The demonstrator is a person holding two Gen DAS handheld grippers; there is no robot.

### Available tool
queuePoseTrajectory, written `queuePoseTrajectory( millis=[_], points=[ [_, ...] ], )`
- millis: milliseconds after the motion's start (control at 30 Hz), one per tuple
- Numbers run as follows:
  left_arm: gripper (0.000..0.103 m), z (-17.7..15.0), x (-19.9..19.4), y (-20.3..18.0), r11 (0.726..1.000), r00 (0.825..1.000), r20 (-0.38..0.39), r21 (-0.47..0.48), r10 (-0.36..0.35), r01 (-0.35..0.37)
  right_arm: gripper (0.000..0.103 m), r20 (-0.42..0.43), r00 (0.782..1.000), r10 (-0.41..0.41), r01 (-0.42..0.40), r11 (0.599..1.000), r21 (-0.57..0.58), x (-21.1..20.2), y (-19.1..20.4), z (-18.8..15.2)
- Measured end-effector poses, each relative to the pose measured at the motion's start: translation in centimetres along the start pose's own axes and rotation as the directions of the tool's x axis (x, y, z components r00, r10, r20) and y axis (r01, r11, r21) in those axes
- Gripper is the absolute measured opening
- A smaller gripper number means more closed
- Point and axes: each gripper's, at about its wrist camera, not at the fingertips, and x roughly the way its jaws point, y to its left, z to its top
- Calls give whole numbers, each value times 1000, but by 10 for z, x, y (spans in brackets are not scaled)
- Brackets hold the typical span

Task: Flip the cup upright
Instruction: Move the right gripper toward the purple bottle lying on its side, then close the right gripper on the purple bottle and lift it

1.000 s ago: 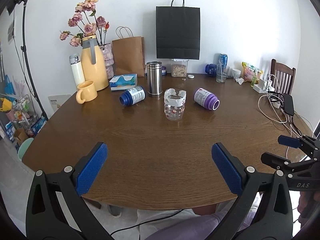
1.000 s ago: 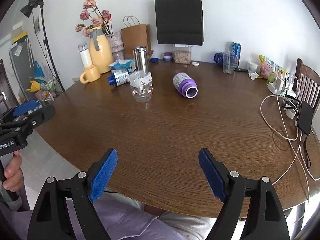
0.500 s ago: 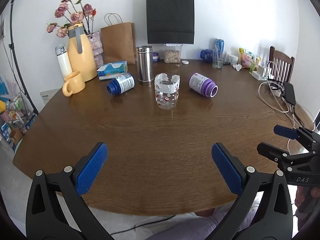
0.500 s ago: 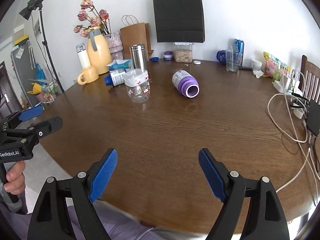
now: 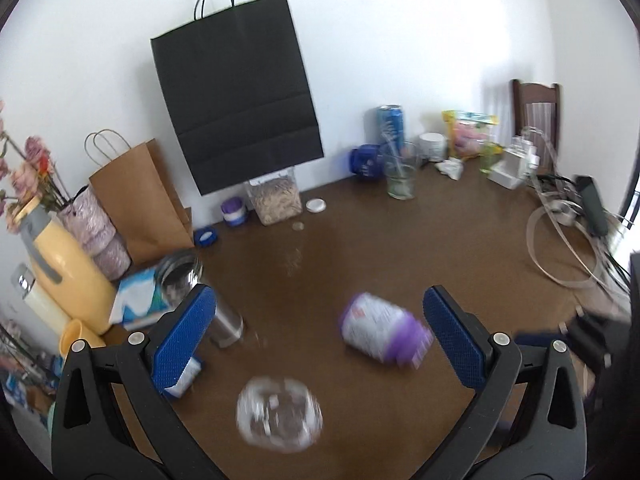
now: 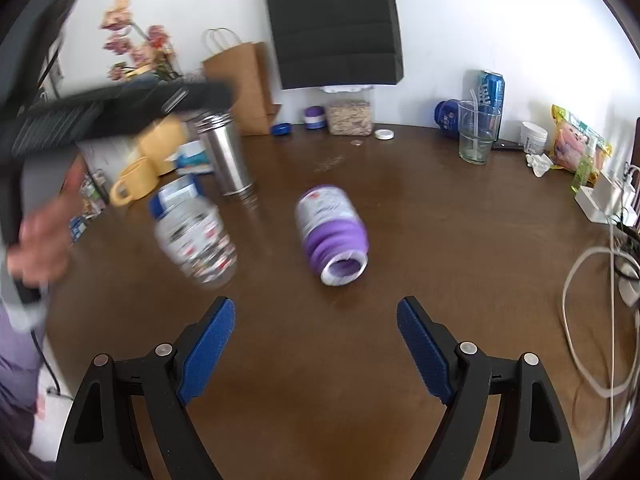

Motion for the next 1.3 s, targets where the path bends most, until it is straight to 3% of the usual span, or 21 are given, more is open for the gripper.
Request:
queuePoseTrajectory(
  millis=[67,167,267,367,433,500,567,700,867,1033,1133,1300],
  points=[
    [103,28,38,5,999,998,-55,-43,13,-15,87,-14,1000,15,-15,1000,7,21,-9,12],
    [103,50,102,8,996,989,-129,-68,-72,63,87,-29,999,17,-17,1000,0,50,-18,25],
    [103,46,155,0,998,982,-183,-42,-44,37,87,-65,998,14,-14,1000,2,84,-26,31],
    [103,33,174,-9,1000,986,-169,22,-2,6,87,-102,994,39,-37,999,18,110,-33,31],
    [103,22,185,-10,998,975,-219,54,35,-24,87,-111,993,46,-44,999,23,122,-37,30],
    [103,18,185,-1,1000,960,-281,4,-16,18,79,-107,993,57,-51,997,58,128,-45,30],
    [103,13,176,12,998,959,-279,-60,-45,30,66,-106,993,56,-46,994,99,134,-55,30],
    [103,-2,152,26,991,959,-273,-127,-71,37,64,-100,993,55,-41,990,135,140,-67,37],
    [103,-29,132,25,994,954,-292,-99,-63,35,64,-84,995,44,-36,994,105,144,-71,48],
    [103,-54,141,17,1000,942,-335,20,-14,22,64,-83,994,77,-69,993,94,154,-78,59],
    [103,-37,135,13,995,970,-239,77,-50,70,64,-58,995,77,-72,994,82,156,-84,69],
    [103,-14,169,-13,963,978,-207,264,8,48,63,-23,994,105,-101,984,149,164,-112,93]
  ],
)
